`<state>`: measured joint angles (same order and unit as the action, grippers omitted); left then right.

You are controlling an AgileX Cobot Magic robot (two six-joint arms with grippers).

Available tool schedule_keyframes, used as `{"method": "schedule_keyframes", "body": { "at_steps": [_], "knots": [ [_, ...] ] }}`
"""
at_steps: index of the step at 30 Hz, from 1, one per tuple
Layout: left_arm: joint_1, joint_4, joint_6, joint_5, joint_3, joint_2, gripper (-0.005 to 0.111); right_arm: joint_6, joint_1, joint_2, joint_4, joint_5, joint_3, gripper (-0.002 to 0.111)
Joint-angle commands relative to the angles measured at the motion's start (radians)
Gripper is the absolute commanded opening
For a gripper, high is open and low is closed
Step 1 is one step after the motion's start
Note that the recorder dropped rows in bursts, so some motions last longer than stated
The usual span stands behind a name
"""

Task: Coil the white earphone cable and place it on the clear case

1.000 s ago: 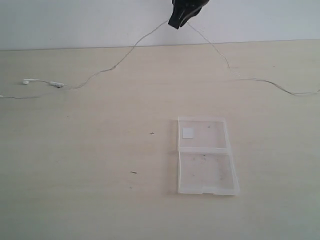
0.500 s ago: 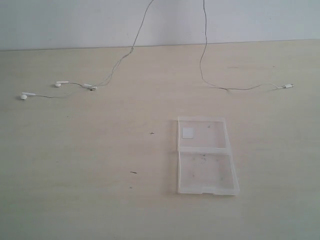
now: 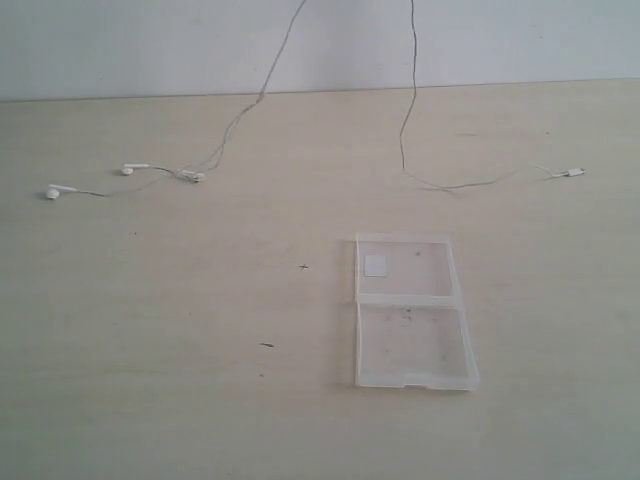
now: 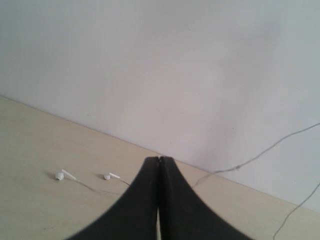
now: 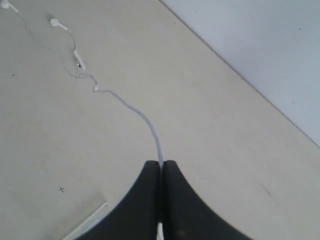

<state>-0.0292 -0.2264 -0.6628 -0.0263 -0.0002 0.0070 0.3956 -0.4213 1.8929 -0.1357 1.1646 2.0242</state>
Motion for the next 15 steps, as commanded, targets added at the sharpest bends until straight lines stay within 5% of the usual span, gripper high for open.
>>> {"method": "schedule_keyframes", "body": {
  "at_steps": [1, 6, 15],
  "knots": [
    [0.007, 0.002, 0.004, 0.003, 0.0, -0.007, 0.0, -0.035, 0.002, -0.15, -0.026, -0.25, -0.22, 0.0],
    [0.007, 0.002, 0.004, 0.003, 0.0, -0.007, 0.0, -0.004, 0.002, -0.382, -0.137, -0.54, -0.516, 0.0],
    [0.007, 0.002, 0.004, 0.003, 0.0, -0.007, 0.0, 0.257, 0.002, -0.53, -0.399, -0.674, -0.757, 0.0]
  ]
}}
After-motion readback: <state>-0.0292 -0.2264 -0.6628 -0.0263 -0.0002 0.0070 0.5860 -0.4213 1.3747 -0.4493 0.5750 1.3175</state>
